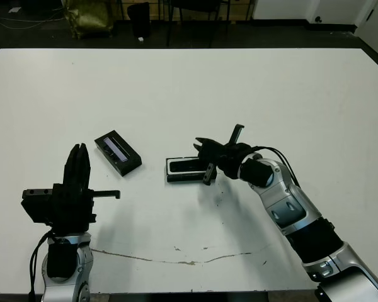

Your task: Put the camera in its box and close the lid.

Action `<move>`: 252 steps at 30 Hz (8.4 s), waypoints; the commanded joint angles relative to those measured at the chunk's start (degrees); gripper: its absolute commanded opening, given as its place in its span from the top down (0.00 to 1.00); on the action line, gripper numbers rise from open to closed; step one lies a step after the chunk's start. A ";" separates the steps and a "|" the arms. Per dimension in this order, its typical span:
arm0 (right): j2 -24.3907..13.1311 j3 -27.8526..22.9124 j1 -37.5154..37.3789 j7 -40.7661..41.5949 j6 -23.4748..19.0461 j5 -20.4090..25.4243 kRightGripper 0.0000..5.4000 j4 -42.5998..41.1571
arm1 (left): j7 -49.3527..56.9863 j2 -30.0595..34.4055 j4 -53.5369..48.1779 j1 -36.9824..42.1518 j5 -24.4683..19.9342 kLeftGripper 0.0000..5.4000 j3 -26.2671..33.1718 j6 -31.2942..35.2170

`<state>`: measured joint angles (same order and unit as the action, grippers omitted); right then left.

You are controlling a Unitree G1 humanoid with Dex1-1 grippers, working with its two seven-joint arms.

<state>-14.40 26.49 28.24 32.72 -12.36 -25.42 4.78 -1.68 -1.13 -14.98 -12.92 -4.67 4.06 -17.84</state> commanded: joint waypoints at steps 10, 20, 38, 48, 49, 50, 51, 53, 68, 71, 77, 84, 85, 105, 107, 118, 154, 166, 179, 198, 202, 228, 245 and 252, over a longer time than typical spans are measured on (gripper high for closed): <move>-3.10 1.10 -5.14 1.06 0.43 0.01 1.00 -0.46 | -0.11 0.46 0.98 -0.38 0.04 1.00 0.37 0.04; -3.19 -0.74 -7.48 -3.16 5.72 1.48 1.00 2.48 | 0.36 0.08 0.59 -0.49 0.29 1.00 0.25 0.38; 1.72 -23.81 -8.14 -12.13 9.00 28.75 1.00 -12.31 | -1.04 0.94 -2.43 -1.19 -3.03 1.00 0.51 3.77; -4.16 -34.85 -13.97 -10.33 -7.44 43.35 1.00 -25.02 | -7.95 17.27 -8.51 6.41 -1.72 1.00 8.47 14.21; -4.24 -35.55 -14.51 -10.66 -8.12 44.06 1.00 -25.52 | -9.55 19.70 -8.37 8.17 -2.41 1.00 8.98 16.61; -4.31 -36.08 -15.20 -11.20 -8.83 44.34 1.00 -26.10 | -11.45 22.61 -8.17 10.14 -2.49 1.00 9.25 18.99; -4.28 -36.45 -15.82 -11.64 -9.32 44.59 1.00 -26.53 | -13.11 25.03 -7.87 11.81 -2.21 1.00 9.32 20.54; -3.84 -37.05 -17.27 -11.98 -9.23 45.17 1.00 -27.01 | -15.53 28.71 -7.28 14.76 -0.96 1.00 8.91 22.06; -0.65 -36.69 -26.43 -16.00 -8.39 46.30 1.00 -31.65 | -6.38 15.57 -8.30 20.58 2.48 1.00 -1.89 34.81; -0.55 -37.19 -27.12 -15.68 -7.98 47.06 1.00 -31.05 | -12.09 21.27 -7.87 25.41 1.50 1.00 -1.09 41.40; 0.08 -37.72 -28.98 -16.59 -7.83 48.22 1.00 -30.91 | 0.02 10.44 -11.42 26.50 1.13 1.00 1.76 45.84; 2.48 -36.34 -29.60 -18.03 -7.48 49.16 1.00 -31.72 | 13.88 -6.95 -8.33 18.16 2.82 1.00 -1.81 35.54; 2.68 -36.06 -29.58 -17.63 -7.08 49.38 1.00 -31.32 | 12.60 -6.25 -8.19 17.86 2.54 1.00 -2.36 37.34; 2.88 -34.79 -31.88 -21.11 -10.90 49.81 1.00 -33.68 | -3.62 9.09 -7.92 25.28 -0.86 1.00 -1.83 51.60; 2.76 -35.00 -31.76 -21.28 -11.46 50.27 1.00 -33.71 | -8.74 12.95 -6.42 26.06 -1.52 1.00 -2.20 50.32; 2.22 -34.91 -31.75 -20.40 -10.51 49.53 1.00 -32.44 | -30.83 33.30 4.97 49.07 3.23 1.00 -13.09 55.57; 2.69 -37.09 -32.16 -13.06 0.28 52.27 1.00 -24.08 | -66.30 22.84 54.07 75.47 30.66 1.00 -44.91 30.90; 2.55 -37.05 -32.24 -12.90 0.24 52.88 1.00 -24.04 | -70.08 23.31 54.13 75.30 33.49 1.00 -45.57 29.72; 1.65 -36.96 -32.61 -14.21 -1.61 52.53 1.00 -25.86 | -74.05 28.21 45.09 70.65 34.16 1.00 -44.06 28.37; 2.04 -37.16 -32.35 -13.90 -1.38 52.59 1.00 -25.53 | -76.44 29.91 40.59 66.43 36.54 1.00 -44.22 26.82; 2.48 -37.35 -32.11 -12.30 0.70 53.34 1.00 -23.88 | -77.10 30.47 39.11 65.78 37.18 1.00 -44.62 26.30; 1.30 -37.79 -33.81 -16.85 -6.45 54.78 1.00 -30.47 | -86.05 38.13 26.44 61.37 37.50 1.00 -43.27 26.28; 1.06 -37.31 -33.85 -15.87 -4.79 53.70 1.00 -28.99 | -87.76 40.56 20.24 58.84 33.13 1.00 -41.46 22.56; 1.01 -37.57 -34.09 -16.11 -5.43 53.24 1.00 -29.62 | -90.08 42.79 17.35 57.89 34.52 1.00 -42.07 23.72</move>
<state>-12.92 -10.85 -5.08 17.02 -17.22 28.26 -24.74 -91.40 40.23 2.78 46.51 28.82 -37.51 6.30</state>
